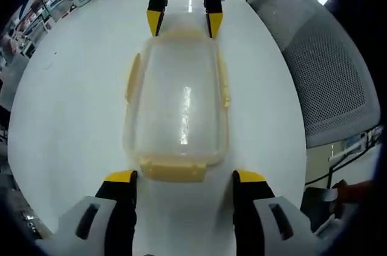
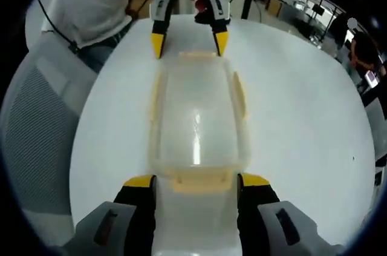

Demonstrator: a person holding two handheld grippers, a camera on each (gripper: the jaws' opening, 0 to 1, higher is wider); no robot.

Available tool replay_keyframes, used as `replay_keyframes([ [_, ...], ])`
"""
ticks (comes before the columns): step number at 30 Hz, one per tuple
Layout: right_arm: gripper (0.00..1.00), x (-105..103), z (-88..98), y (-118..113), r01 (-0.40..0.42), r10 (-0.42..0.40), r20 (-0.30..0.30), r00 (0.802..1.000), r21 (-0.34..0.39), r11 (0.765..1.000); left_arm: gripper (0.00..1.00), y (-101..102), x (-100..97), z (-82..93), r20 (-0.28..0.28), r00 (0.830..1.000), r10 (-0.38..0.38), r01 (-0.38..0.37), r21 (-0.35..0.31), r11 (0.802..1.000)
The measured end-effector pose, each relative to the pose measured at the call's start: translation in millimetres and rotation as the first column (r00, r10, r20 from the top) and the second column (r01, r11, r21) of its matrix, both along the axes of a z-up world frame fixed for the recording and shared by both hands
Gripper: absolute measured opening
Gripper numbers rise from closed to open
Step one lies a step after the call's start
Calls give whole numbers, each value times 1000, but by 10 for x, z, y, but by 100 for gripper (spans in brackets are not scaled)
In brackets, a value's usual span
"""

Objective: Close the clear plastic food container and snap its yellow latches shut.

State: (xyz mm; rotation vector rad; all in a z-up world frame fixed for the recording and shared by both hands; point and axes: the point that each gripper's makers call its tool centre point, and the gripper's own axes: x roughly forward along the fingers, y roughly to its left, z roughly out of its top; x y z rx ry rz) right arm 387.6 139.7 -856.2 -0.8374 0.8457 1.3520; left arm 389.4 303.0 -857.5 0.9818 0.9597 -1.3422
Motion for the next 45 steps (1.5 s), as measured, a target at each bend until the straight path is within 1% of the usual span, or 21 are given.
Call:
replay_keyframes([
  [4, 50, -14, -10, 5, 9, -10, -19, 1000, -8, 1000, 61, 3, 13, 3, 0, 1000, -7, 7, 5, 1000],
  [16, 46, 32, -9, 28, -9, 8, -21, 1000, -25, 1000, 60, 38, 42, 1, 0, 1000, -8, 8, 19, 1000],
  [17, 46, 37, -8, 29, -9, 9, -22, 1000, -29, 1000, 59, 36, 54, 3, 1, 1000, 1, -1, 18, 1000],
  [18, 46, 39, -8, 31, -10, 10, -22, 1000, -32, 999, 54, 23, 64, 11, -1, 1000, 14, -14, 11, 1000],
  [19, 46, 38, -7, 33, -11, 10, -22, 1000, -36, 999, 47, -13, 82, 31, -1, 1000, 26, -26, -7, 1000],
  [20, 46, 40, -5, 36, -10, 9, -22, 1000, -39, 999, 40, -17, 92, 30, -3, 999, 34, -34, -7, 999],
  [23, 45, 36, -8, 34, -17, 15, -22, 1000, -58, 998, 40, -18, 77, 21, 3, 1000, 10, -10, -2, 1000],
  [24, 44, 25, -4, 35, -13, 11, -24, 1000, -69, 998, 40, -7, 78, 23, 1, 1000, 11, -11, -7, 1000],
  [25, 39, 20, -1, 39, -21, 19, -20, 1000, -75, 997, 39, -1, 80, 28, 0, 1000, 8, -8, -16, 1000],
  [26, 39, 23, 5, 38, -8, 7, -20, 1000, -78, 997, 39, 3, 76, 32, 1, 1000, -13, 13, -22, 1000],
  [27, 39, 16, 2, 25, -12, 10, -20, 1000, -80, 997, 39, -2, 79, 35, 0, 1000, 0, 0, -25, 1000],
  [29, 39, 23, 10, 11, -16, 14, -21, 1000, -75, 997, 39, -12, 69, 35, 2, 1000, 2, -2, -20, 1000],
  [35, 39, 24, -4, 18, -20, 19, -20, 1000, -71, 997, 38, -9, 76, 16, -3, 1000, -8, 8, 36, 999],
  [37, 39, 27, -7, 21, -20, 19, -21, 1000, -73, 997, 39, -2, 81, 9, -4, 1000, -13, 13, 44, 999],
  [41, 39, 29, -18, 21, -22, 21, -22, 1000, -78, 997, 39, 13, 75, 13, -4, 1000, -10, 10, 37, 999],
  [45, 39, 31, -21, 25, -27, 25, -26, 999, -102, 994, 38, -1, 78, 11, -5, 1000, -2, 3, 32, 999],
])
